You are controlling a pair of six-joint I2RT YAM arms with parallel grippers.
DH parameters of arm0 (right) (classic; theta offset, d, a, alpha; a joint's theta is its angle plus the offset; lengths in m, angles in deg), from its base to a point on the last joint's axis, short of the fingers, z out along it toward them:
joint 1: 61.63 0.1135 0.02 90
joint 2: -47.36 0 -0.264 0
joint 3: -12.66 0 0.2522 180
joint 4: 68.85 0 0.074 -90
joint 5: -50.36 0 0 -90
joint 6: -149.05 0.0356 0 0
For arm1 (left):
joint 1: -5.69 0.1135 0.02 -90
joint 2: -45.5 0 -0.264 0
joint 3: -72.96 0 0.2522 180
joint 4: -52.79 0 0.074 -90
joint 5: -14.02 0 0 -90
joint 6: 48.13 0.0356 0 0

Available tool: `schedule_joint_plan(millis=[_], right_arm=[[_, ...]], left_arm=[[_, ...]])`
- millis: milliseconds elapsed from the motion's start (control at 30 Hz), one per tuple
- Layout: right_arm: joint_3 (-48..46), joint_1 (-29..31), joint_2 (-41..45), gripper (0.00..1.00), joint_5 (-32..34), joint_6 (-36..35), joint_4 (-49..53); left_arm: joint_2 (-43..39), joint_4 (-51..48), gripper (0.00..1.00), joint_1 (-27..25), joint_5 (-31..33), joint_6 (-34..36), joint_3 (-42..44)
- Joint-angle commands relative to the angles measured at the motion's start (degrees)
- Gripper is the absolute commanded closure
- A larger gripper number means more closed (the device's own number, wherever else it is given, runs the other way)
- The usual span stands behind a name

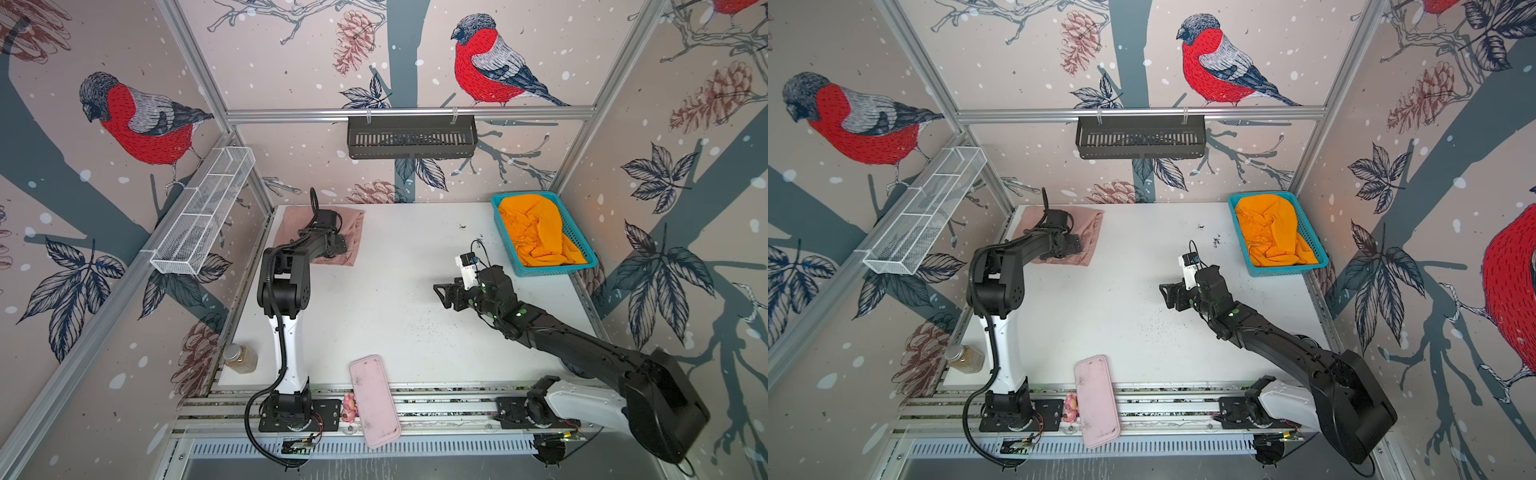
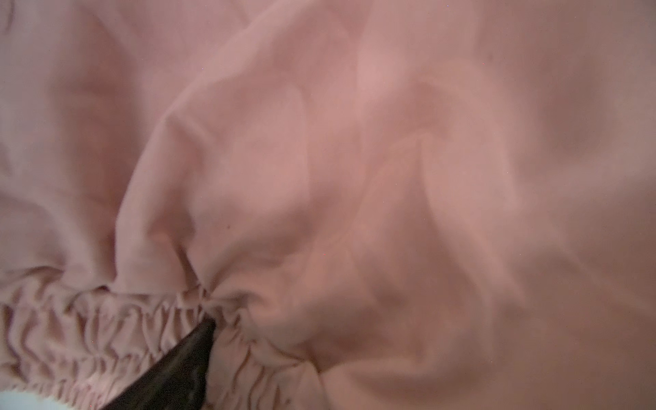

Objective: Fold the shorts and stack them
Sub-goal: 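Drag the folded shorts to the far corner with the left gripper while the right withdraws, then reach the right gripper into the teal basket and grasp the orange shorts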

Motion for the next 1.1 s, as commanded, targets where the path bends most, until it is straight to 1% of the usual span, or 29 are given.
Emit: schedule_joint_plan(millis=[0,167,233,300,367,500,567,633,700,733,800,833,900,933,1000,1067], right_arm=[[-1.0,-0.5,3.3,0.16,2.9,0.5,1.7],[-3.3,-1.8,10.2,0.14,7.0,1.7,5.9],[-3.2,-2.4,13.1,0.13,9.6,2.2,8.4],[-3.2,-3.3,16.1,0.11,11.7,3.2,10.3],[-2.7,-4.6,18.4,0.09,12.1,3.2,11.8],[1.6,-7.5,18.9,0.09,11.6,1.8,18.6],[3.7,-8.3,18.4,0.09,12.6,0.2,21.1],[5.0,-9.7,18.5,0.06,13.0,-1.0,22.0],[6.9,-11.9,18.1,0.03,12.6,-1.5,22.9],[8.2,-13.1,17.7,0.03,11.8,-1.7,23.4],[11.2,-15.4,15.9,0.03,9.9,-2.8,24.8],[13.0,-16.6,14.6,0.03,9.3,-3.6,25.5],[16.5,-18.7,12.0,0.02,9.1,-5.0,26.6],[18.2,-19.9,10.8,0.02,8.7,-5.8,27.0],[21.5,-22.2,8.6,0.02,7.5,-7.4,28.4],[23.8,-24.2,7.4,0.02,7.0,-9.2,29.1]], left_arm=[[0.9,-5.6,0.03,1.4,-1.7,-0.7,-0.2],[-0.2,-4.6,0.03,2.0,-2.5,0.2,-1.1],[-1.4,-4.6,0.03,1.9,-1.2,0.4,-2.0],[-4.3,-3.3,0.03,1.9,-1.1,0.1,-1.0],[-7.6,-2.3,0.03,1.9,-2.0,-0.4,0.5],[-14.1,-1.5,0.03,1.4,-3.2,-1.1,4.3],[-19.3,0.8,0.03,0.3,-0.9,-1.4,8.8],[-25.1,5.4,0.03,-1.5,1.3,-1.4,15.3],[-31.1,9.2,0.03,-3.5,1.9,-1.9,21.3],[-34.1,11.3,0.03,-4.5,1.2,-2.0,24.2],[-39.2,14.8,0.03,-5.6,-2.2,-1.0,29.2],[-41.8,15.9,0.03,-5.8,-4.0,-1.7,31.2],[-46.3,18.4,0.03,-6.7,-5.6,-4.7,35.0],[-48.8,21.3,0.03,-6.8,-9.0,-4.9,37.4],[-53.1,24.2,0.03,-6.9,-11.9,-6.5,40.2],[-56.7,24.4,0.03,-7.2,-13.1,-5.7,41.3]])
